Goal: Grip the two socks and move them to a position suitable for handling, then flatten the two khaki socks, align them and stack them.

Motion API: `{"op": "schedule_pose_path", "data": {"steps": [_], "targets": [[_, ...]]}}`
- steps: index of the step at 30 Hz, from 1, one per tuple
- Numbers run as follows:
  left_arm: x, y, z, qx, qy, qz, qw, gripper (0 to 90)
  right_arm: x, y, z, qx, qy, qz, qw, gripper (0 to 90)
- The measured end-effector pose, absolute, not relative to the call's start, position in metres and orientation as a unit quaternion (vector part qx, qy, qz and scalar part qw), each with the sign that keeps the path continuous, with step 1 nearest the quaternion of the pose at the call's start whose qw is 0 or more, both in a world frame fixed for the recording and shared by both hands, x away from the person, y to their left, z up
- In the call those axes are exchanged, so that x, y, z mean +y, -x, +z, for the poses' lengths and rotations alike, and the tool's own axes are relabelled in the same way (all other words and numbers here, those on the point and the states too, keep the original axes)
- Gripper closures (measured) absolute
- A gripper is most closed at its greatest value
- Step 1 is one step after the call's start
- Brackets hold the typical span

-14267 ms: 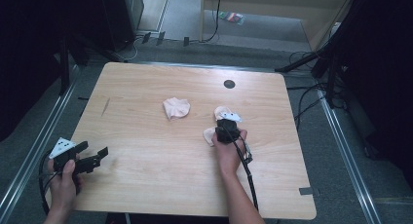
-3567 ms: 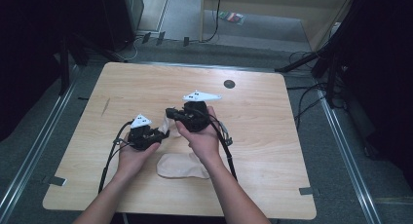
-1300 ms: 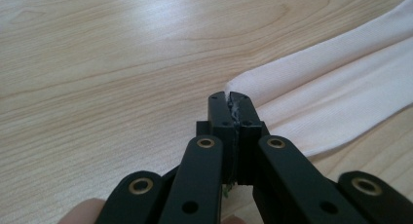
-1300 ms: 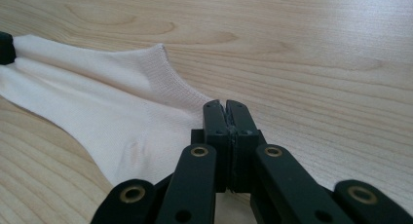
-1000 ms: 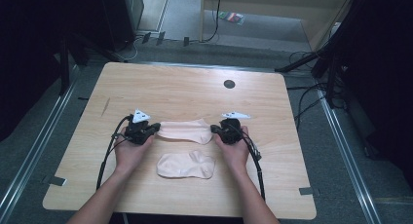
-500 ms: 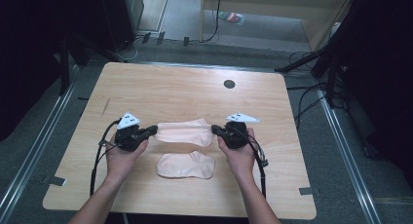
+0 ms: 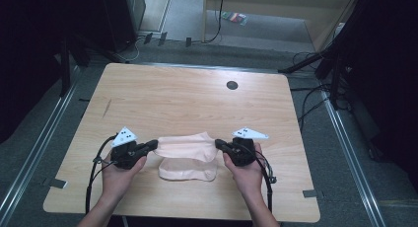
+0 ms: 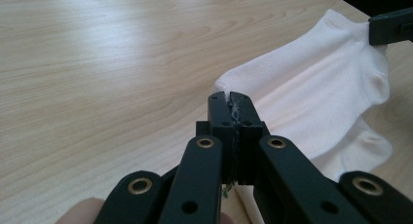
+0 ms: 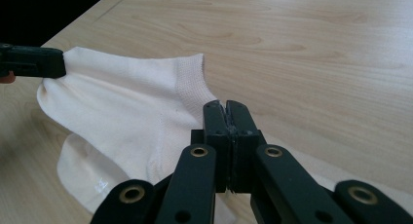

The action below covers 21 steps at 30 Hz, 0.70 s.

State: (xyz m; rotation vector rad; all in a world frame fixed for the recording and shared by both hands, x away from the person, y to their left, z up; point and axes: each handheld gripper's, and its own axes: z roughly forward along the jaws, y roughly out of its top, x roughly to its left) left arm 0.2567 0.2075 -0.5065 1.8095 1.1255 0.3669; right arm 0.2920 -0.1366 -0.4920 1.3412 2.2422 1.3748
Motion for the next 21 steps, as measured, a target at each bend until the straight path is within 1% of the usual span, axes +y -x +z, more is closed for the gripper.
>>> {"op": "schedule_pose_path", "data": {"steps": [10, 21], "targets": [[0.206, -0.237, -0.507, 0.453, -0.744, 0.14, 0.471, 90.0, -0.14, -0.273, -0.496, 0.758, -0.453, 0.462, 0.084, 89.7], [0.203, -0.226, -0.523, 0.455, -0.757, 0.117, 0.454, 90.0, -0.144, -0.263, -0.506, 0.766, -0.454, 0.447, 0.079, 89.7]]}}
